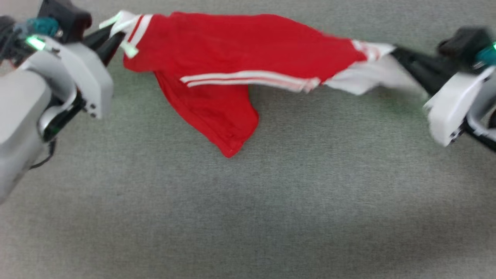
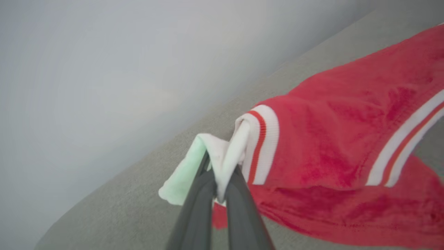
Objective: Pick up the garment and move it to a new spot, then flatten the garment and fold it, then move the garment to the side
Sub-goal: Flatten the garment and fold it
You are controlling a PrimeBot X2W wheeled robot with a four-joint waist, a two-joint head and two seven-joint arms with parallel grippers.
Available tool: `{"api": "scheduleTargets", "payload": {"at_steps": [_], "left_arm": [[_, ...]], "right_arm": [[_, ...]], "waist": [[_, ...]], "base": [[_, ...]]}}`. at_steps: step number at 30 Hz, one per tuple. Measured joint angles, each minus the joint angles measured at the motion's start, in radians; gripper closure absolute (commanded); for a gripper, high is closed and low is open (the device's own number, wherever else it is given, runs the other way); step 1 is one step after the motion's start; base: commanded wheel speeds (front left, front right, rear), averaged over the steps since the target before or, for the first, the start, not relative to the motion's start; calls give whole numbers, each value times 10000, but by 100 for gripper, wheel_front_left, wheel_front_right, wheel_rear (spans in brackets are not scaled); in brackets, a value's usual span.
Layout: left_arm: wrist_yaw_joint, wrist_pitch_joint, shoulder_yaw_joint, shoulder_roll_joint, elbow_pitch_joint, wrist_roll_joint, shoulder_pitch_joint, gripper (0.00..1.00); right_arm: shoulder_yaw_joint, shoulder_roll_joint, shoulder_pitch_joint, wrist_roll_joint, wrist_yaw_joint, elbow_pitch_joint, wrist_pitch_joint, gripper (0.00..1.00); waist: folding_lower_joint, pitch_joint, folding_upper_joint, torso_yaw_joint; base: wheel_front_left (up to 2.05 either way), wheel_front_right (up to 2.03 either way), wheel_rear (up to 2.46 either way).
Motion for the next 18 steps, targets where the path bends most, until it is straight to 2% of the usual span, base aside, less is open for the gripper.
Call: {"api": "scheduleTargets", "payload": {"at_steps": [4, 6, 11, 18], "left_arm": [[-2, 61, 111, -389, -77, -821, -281, 100], [0, 201, 330, -637, 63, -1383, -495, 100], [-2, 796, 901, -1434, 957, -2706, -1330, 100], [0, 445, 1753, -2568, 3126, -3152, -3520, 100]], "right_arm": [[-1329, 132, 105, 265, 0, 165, 10, 100], [-2021, 451, 67, 349, 0, 562, 8, 100], [-3471, 1929, -989, 290, 0, 2075, 46, 100], [-5394, 3678, -3940, -683, 0, 4819, -727, 100]], "waist": [[0, -11, 0, -187], [0, 32, 0, -286], [0, 278, 0, -554], [0, 682, 0, -1042]], "base": [[0, 0, 0], [0, 0, 0], [0, 0, 0], [0, 0, 0]]}}
